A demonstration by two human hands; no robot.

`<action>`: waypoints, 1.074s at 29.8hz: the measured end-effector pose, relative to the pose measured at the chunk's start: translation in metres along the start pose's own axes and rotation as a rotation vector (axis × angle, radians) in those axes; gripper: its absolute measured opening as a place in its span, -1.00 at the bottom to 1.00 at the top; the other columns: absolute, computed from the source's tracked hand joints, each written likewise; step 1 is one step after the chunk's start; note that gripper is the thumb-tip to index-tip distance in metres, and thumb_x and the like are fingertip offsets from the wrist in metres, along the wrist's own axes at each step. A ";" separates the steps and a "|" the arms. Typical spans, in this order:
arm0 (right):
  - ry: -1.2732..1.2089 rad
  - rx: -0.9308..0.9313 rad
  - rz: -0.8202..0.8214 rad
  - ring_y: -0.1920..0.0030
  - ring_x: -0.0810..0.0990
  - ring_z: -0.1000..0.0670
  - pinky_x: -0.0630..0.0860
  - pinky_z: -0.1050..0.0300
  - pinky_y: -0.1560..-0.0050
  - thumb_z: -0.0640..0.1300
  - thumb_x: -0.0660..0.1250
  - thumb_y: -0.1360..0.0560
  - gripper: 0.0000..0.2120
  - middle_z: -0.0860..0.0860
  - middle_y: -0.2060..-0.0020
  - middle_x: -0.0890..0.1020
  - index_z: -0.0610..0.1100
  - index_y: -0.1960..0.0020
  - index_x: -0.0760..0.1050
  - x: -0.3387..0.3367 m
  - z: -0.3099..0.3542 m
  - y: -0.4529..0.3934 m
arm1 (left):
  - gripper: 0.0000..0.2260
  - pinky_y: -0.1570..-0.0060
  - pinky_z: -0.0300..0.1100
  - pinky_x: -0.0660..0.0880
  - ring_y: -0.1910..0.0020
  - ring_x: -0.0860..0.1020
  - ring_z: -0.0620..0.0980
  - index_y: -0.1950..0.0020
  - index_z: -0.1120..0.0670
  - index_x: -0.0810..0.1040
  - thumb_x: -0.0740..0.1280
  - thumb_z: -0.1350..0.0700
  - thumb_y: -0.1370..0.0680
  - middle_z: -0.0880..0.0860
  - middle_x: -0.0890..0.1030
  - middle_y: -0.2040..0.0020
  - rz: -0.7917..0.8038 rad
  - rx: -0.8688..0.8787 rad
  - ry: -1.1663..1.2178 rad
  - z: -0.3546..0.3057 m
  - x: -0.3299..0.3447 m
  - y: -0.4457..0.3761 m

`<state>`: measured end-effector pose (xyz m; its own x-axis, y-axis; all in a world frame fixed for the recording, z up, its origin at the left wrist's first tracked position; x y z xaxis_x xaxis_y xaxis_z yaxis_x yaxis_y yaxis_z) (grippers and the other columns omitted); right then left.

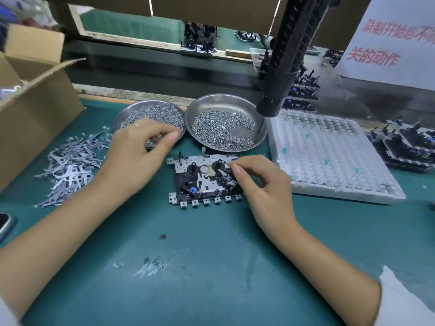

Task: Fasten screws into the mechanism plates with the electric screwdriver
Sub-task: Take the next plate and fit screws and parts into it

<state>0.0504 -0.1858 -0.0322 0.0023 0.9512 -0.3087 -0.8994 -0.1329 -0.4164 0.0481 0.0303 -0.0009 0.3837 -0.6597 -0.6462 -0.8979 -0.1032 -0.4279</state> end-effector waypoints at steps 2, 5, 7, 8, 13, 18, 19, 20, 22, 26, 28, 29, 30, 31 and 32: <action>0.003 -0.012 0.003 0.11 0.57 0.15 0.43 0.38 0.04 -0.34 0.37 -0.49 -0.90 0.01 0.18 0.63 -0.21 0.11 0.65 0.000 0.000 0.000 | -0.76 -0.16 -0.08 0.35 -0.12 0.48 0.14 -0.22 0.04 0.58 0.29 0.06 -0.58 0.11 0.58 -0.11 0.010 -0.086 -0.290 0.015 -0.001 -0.013; -0.001 -0.019 0.008 0.10 0.57 0.15 0.45 0.35 0.03 -0.33 0.37 -0.49 -0.90 0.01 0.18 0.63 -0.20 0.11 0.65 0.001 0.000 0.001 | -0.70 -0.25 0.07 0.28 -0.26 0.43 0.20 -0.31 -0.02 0.52 0.27 -0.01 -0.58 0.14 0.54 -0.25 0.160 -0.245 -0.476 0.026 0.004 -0.027; -0.010 -0.015 0.010 0.11 0.57 0.15 0.45 0.34 0.03 -0.34 0.37 -0.48 -0.90 0.01 0.18 0.63 -0.20 0.12 0.65 0.000 0.001 0.000 | -0.77 -0.24 0.02 0.31 -0.21 0.48 0.18 -0.21 -0.03 0.59 0.31 0.03 -0.57 0.13 0.62 -0.14 0.137 -0.276 -0.449 0.026 0.006 -0.033; -0.013 -0.014 0.010 0.11 0.57 0.16 0.45 0.35 0.04 -0.34 0.37 -0.48 -0.90 0.01 0.18 0.63 -0.21 0.12 0.65 0.000 0.002 0.000 | -0.81 -0.22 -0.01 0.31 -0.17 0.51 0.17 -0.15 -0.03 0.62 0.33 0.06 -0.56 0.11 0.65 -0.08 0.115 -0.284 -0.438 0.026 0.007 -0.035; -0.021 -0.022 0.019 0.12 0.57 0.15 0.45 0.34 0.04 -0.34 0.37 -0.48 -0.91 0.02 0.18 0.63 -0.22 0.13 0.65 -0.001 0.003 -0.001 | -0.91 -0.11 -0.10 0.22 -0.03 0.56 0.11 0.03 -0.02 0.67 0.36 0.09 -0.54 0.04 0.69 0.09 -0.018 -0.232 -0.452 0.023 0.007 -0.035; -0.020 -0.026 0.025 0.11 0.57 0.16 0.46 0.35 0.06 -0.32 0.38 -0.49 -0.90 0.03 0.17 0.63 -0.20 0.12 0.65 -0.001 0.003 -0.003 | -0.88 -0.19 -0.06 0.35 -0.03 0.56 0.17 -0.01 0.04 0.67 0.38 0.18 -0.52 0.07 0.69 0.07 -0.151 -0.181 -0.301 0.026 0.005 -0.030; -0.016 -0.029 0.027 0.11 0.57 0.16 0.46 0.35 0.06 -0.32 0.38 -0.49 -0.90 0.03 0.17 0.63 -0.19 0.12 0.65 -0.001 0.002 -0.003 | -0.87 -0.18 -0.03 0.41 -0.04 0.57 0.17 -0.03 0.06 0.67 0.39 0.19 -0.51 0.07 0.69 0.07 -0.158 -0.188 -0.248 0.026 0.004 -0.029; -0.011 -0.031 0.026 0.11 0.57 0.16 0.46 0.36 0.07 -0.32 0.37 -0.49 -0.90 0.04 0.17 0.63 -0.19 0.12 0.65 -0.001 0.002 -0.003 | -0.86 -0.16 -0.01 0.44 -0.04 0.58 0.16 -0.04 0.07 0.67 0.39 0.20 -0.50 0.08 0.70 0.07 -0.165 -0.181 -0.219 0.026 0.004 -0.028; -0.001 -0.042 0.018 0.10 0.57 0.16 0.46 0.36 0.06 -0.33 0.37 -0.49 -0.89 0.03 0.16 0.63 -0.18 0.11 0.65 -0.001 0.001 -0.003 | -0.86 -0.12 0.02 0.47 0.00 0.59 0.18 -0.03 0.10 0.67 0.40 0.21 -0.50 0.10 0.70 0.09 -0.187 -0.131 -0.220 0.025 0.005 -0.025; 0.073 -0.109 -0.009 0.07 0.57 0.16 0.45 0.37 0.03 -0.30 0.34 -0.51 -0.88 0.04 0.14 0.62 -0.20 0.05 0.65 -0.002 0.004 -0.010 | -0.89 -0.07 0.07 0.47 0.08 0.59 0.23 0.03 0.16 0.67 0.37 0.18 -0.52 0.14 0.69 0.12 -0.183 -0.055 -0.274 0.026 0.005 -0.022; 0.086 -0.110 -0.025 0.08 0.57 0.17 0.44 0.39 0.02 -0.29 0.34 -0.51 -0.88 0.06 0.14 0.62 -0.19 0.03 0.65 -0.003 0.008 -0.019 | -0.90 -0.07 -0.05 0.47 0.14 0.60 0.15 0.06 0.19 0.66 0.37 0.19 -0.51 0.14 0.68 0.16 -0.186 -0.029 -0.221 0.023 0.007 -0.022; 0.067 -0.078 -0.019 0.09 0.58 0.17 0.45 0.38 0.03 -0.29 0.35 -0.51 -0.88 0.08 0.16 0.62 -0.17 0.03 0.65 -0.002 0.012 -0.025 | -0.92 -0.05 -0.20 0.47 0.17 0.61 0.03 0.09 0.18 0.66 0.39 0.20 -0.50 0.09 0.68 0.18 -0.210 -0.026 -0.126 0.017 0.007 -0.021; 0.018 -0.029 0.002 0.11 0.59 0.16 0.47 0.36 0.03 -0.28 0.36 -0.51 -0.87 0.09 0.17 0.64 -0.13 0.02 0.65 0.000 0.015 -0.031 | -0.96 0.00 -0.37 0.44 0.21 0.59 -0.14 0.11 0.13 0.66 0.40 0.21 -0.49 0.01 0.67 0.20 -0.228 -0.031 0.006 0.009 0.008 -0.019; -0.066 0.030 0.036 0.13 0.61 0.14 0.50 0.31 0.03 -0.26 0.37 -0.51 -0.86 0.10 0.17 0.66 -0.08 0.01 0.65 0.003 0.021 -0.036 | -0.93 0.06 -0.47 0.41 0.23 0.57 -0.26 0.13 0.06 0.65 0.42 0.22 -0.47 -0.09 0.66 0.22 -0.233 -0.046 0.151 0.000 0.009 -0.016; -0.161 0.080 0.073 0.13 0.63 0.12 0.54 0.25 0.01 -0.26 0.37 -0.51 -0.83 0.11 0.16 0.67 -0.04 0.00 0.65 0.007 0.026 -0.040 | -0.88 0.06 -0.48 0.43 0.22 0.57 -0.29 0.14 -0.01 0.63 0.43 0.22 -0.46 -0.14 0.65 0.23 -0.217 -0.068 0.296 -0.008 0.011 -0.014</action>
<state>0.0745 -0.1669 0.0047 -0.1287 0.9728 -0.1925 -0.9265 -0.1872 -0.3265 0.0629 0.0182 0.0032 0.4966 -0.8029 -0.3297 -0.8187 -0.3071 -0.4852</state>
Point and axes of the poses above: each hand's wrist, its own y-axis away from the middle knuckle, its own x-axis out of the palm, z = x × y, the point moved 1 cm from there along -y, towards the middle knuckle
